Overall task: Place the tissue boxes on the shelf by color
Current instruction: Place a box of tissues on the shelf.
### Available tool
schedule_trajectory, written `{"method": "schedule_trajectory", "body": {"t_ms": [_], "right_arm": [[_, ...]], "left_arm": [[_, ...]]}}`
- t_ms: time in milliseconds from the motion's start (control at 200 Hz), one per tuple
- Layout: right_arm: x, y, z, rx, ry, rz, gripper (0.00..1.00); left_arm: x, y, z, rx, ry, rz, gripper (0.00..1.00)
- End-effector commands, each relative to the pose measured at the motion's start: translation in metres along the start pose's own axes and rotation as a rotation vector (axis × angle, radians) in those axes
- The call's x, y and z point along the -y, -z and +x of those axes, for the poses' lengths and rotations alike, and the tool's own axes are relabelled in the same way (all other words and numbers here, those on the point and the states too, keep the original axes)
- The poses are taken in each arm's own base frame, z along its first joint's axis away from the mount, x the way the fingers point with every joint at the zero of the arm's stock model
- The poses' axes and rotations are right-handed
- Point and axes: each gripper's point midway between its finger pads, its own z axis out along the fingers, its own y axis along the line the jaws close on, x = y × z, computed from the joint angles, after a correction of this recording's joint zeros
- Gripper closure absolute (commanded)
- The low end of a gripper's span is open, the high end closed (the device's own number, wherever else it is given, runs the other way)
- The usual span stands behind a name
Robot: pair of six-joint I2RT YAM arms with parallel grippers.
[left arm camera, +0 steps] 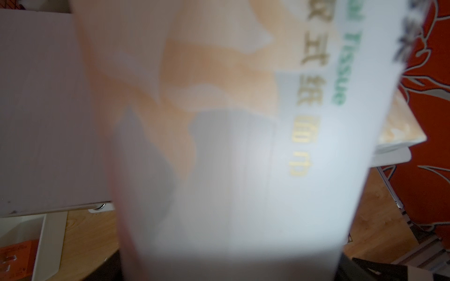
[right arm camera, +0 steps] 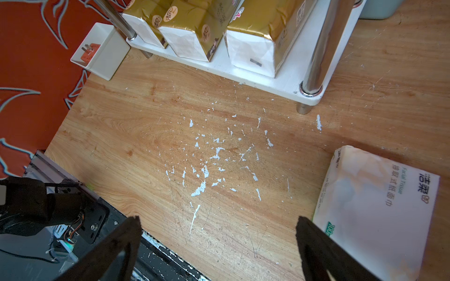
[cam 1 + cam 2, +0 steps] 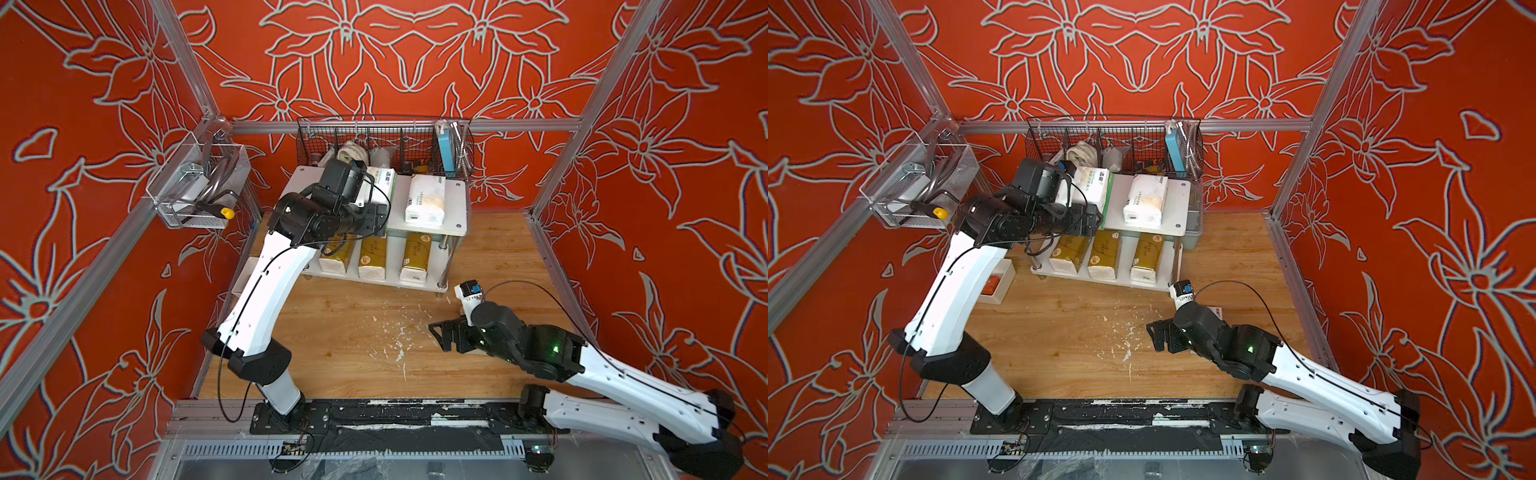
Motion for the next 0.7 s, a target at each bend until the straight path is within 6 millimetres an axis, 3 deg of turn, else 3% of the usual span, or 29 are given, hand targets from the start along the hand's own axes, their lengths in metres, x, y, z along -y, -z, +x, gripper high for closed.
{"method": "schedule_trajectory", "body": {"t_ms": [0, 205, 696], "right_arm": [[0.008, 0.007, -0.001, 0.017, -0.010, 0.032, 0.01], [0.016, 0.011, 0.004, 0.008, -0.011, 0.050, 0.01], [0.019, 0.007, 0.010, -0.002, -0.023, 0.059, 0.01]], "left_arm": [[-0.009, -0.007, -0.015, 0.026, -0.018, -0.029, 0.15], [-0.019, -0.025, -0.029, 0.036, 0.010, -0.043, 0.15], [-0.016, -0.054, -0.025, -0.005, 0.040, -0.044, 0.12]]}}
